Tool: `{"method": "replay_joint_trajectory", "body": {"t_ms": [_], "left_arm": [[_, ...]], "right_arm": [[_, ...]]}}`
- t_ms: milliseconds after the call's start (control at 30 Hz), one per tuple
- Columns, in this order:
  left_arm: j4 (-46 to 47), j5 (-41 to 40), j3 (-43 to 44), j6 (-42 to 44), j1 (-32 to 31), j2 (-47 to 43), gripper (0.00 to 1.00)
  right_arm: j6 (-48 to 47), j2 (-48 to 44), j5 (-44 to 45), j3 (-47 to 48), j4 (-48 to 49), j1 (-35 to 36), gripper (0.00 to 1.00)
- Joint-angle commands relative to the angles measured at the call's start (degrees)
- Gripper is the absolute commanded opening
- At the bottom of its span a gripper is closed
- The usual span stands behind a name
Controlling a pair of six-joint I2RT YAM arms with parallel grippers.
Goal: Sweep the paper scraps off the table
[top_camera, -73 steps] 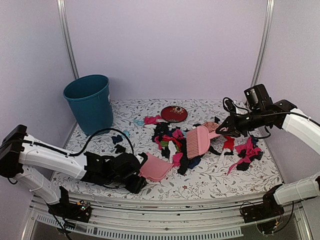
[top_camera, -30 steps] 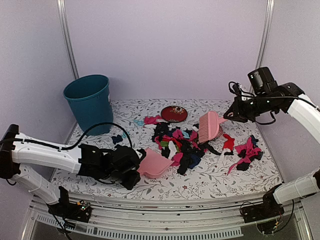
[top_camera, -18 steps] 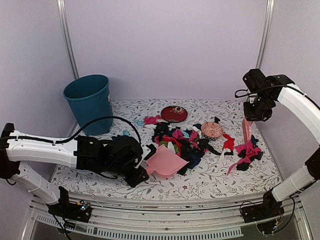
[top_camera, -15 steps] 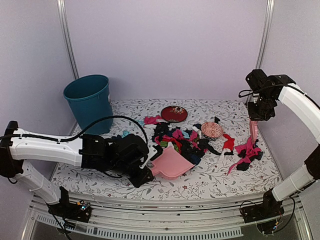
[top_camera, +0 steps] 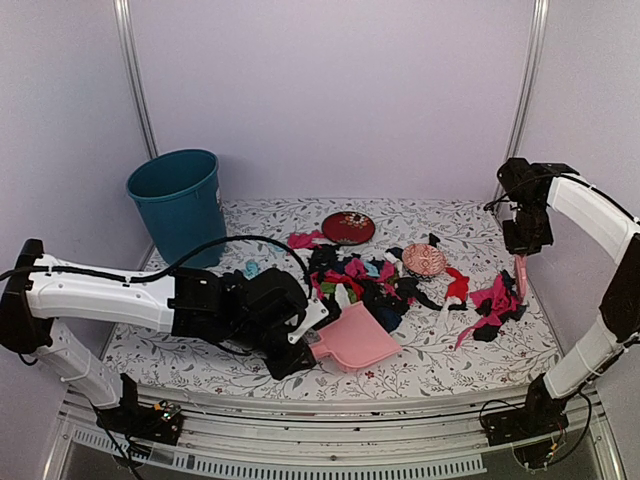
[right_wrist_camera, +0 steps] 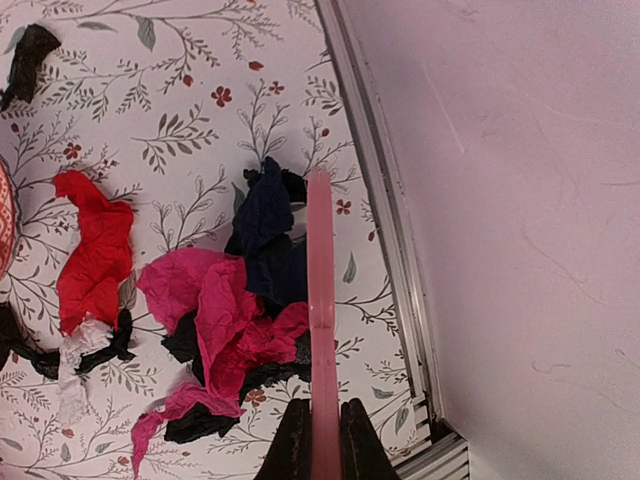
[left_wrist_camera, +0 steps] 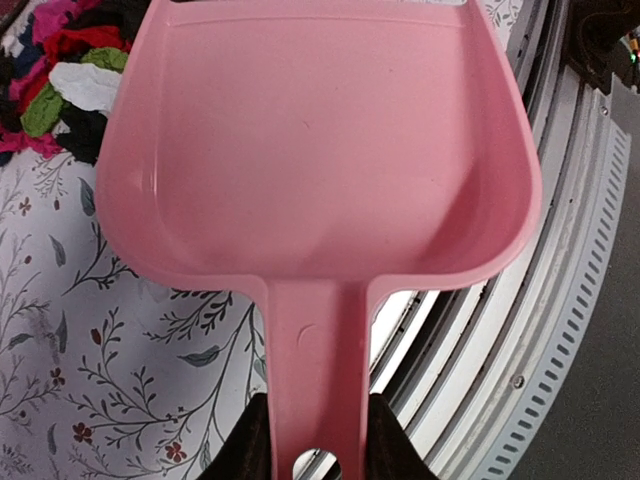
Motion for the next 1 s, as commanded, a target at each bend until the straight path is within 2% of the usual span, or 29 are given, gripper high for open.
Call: {"method": "replay_joint_trajectory", "body": {"t_ms": [0, 200, 533, 700, 867, 967], "left_arm": [[0.3, 1.0, -1.5, 2.7, -0.8, 0.8, 0.23], [0.3, 1.1, -3.0, 3.2, -0.8, 0.4, 0.23], [0.5, -0.1, -3.7, 3.5, -0.7, 0.6, 0.23], [1.7, 0.2, -3.9, 2.9, -0.6, 1.2, 0.23], [1.8, 0.0, -4.9, 1.6, -0.7, 0.7, 0.23], [2.1, -0.5, -5.9, 0.9, -0.7, -0.5, 0.23]], "right_arm": [[-2.0, 3.4, -5.1, -1.4, 2.6, -0.1, 0.01], [-1.9, 3.0, -11.9, -3.1, 3.8, 2.7, 0.01], [4.4, 4.5, -28.0, -6.6, 2.4, 17.0, 0.02], [8.1, 3.8, -32.9, -2.2, 0.0, 20.6, 0.02], [11.4, 2.1, -28.5, 7.8, -8.8, 20.6, 0.02], [12.6, -0.6, -31.0, 9.9, -9.0, 18.7, 0.02]]}}
